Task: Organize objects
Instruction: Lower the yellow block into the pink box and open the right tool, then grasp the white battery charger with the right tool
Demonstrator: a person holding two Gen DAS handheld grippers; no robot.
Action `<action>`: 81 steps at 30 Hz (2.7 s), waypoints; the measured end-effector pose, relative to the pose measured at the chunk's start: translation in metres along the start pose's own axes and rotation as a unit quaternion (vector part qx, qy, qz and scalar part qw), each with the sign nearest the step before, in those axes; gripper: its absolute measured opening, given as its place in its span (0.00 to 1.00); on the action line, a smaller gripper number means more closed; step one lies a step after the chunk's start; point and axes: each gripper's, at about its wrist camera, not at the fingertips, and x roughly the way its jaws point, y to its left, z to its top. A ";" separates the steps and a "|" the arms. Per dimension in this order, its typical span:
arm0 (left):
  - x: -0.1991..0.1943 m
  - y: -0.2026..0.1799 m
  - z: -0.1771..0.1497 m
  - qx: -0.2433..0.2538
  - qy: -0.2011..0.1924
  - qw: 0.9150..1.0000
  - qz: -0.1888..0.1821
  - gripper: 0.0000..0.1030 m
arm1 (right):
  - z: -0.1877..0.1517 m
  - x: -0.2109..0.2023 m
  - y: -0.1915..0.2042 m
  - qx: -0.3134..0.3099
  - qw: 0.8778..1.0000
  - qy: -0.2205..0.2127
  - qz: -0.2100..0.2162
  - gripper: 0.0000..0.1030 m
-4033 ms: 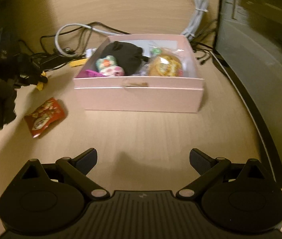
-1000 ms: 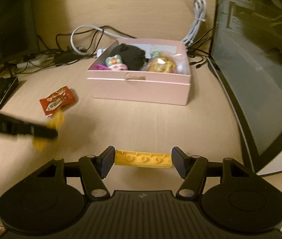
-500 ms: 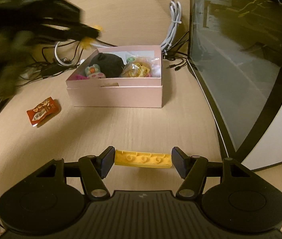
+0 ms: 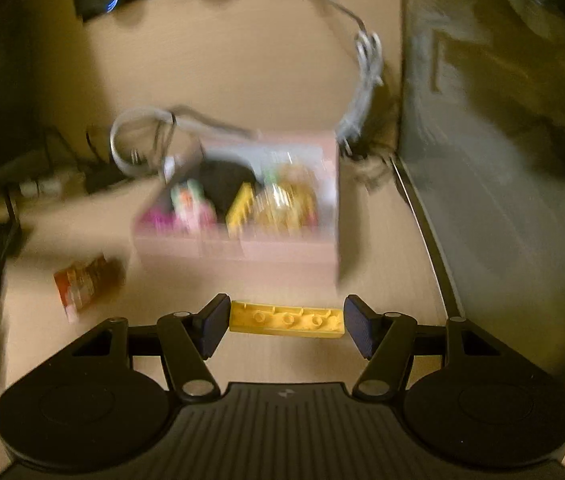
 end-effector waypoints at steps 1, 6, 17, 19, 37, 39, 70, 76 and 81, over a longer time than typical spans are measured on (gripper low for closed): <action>-0.009 0.002 -0.010 -0.003 0.000 1.000 -0.003 0.19 | 0.017 0.008 0.001 0.006 1.000 -0.006 0.007 0.61; -0.036 0.020 -0.035 -0.008 0.006 1.000 0.022 0.19 | 0.096 0.061 0.014 0.008 0.999 -0.031 -0.008 0.61; -0.097 0.107 -0.057 -0.119 -0.022 0.987 0.104 0.18 | 0.154 0.143 0.011 0.109 0.994 0.022 0.007 0.84; -0.103 0.117 -0.060 -0.123 -0.020 0.986 0.107 0.19 | 0.154 0.155 0.035 0.090 0.995 0.031 0.008 0.84; -0.123 0.167 -0.058 -0.150 -0.027 0.984 0.093 0.18 | 0.116 0.289 0.264 -0.295 0.919 0.038 -0.260 0.42; -0.122 0.171 -0.060 -0.157 -0.025 0.983 0.091 0.18 | 0.109 0.287 0.274 -0.322 0.909 0.036 -0.262 0.42; -0.128 0.192 -0.062 -0.187 -0.027 0.977 0.095 0.18 | 0.113 0.316 0.266 -0.255 0.939 0.100 -0.210 0.31; -0.136 0.202 -0.063 -0.202 -0.034 0.973 0.105 0.18 | 0.096 0.297 0.272 -0.250 0.948 0.099 -0.172 0.18; -0.122 0.193 -0.057 -0.191 -0.023 0.977 0.087 0.18 | 0.069 0.260 0.269 -0.237 0.962 0.097 -0.091 0.18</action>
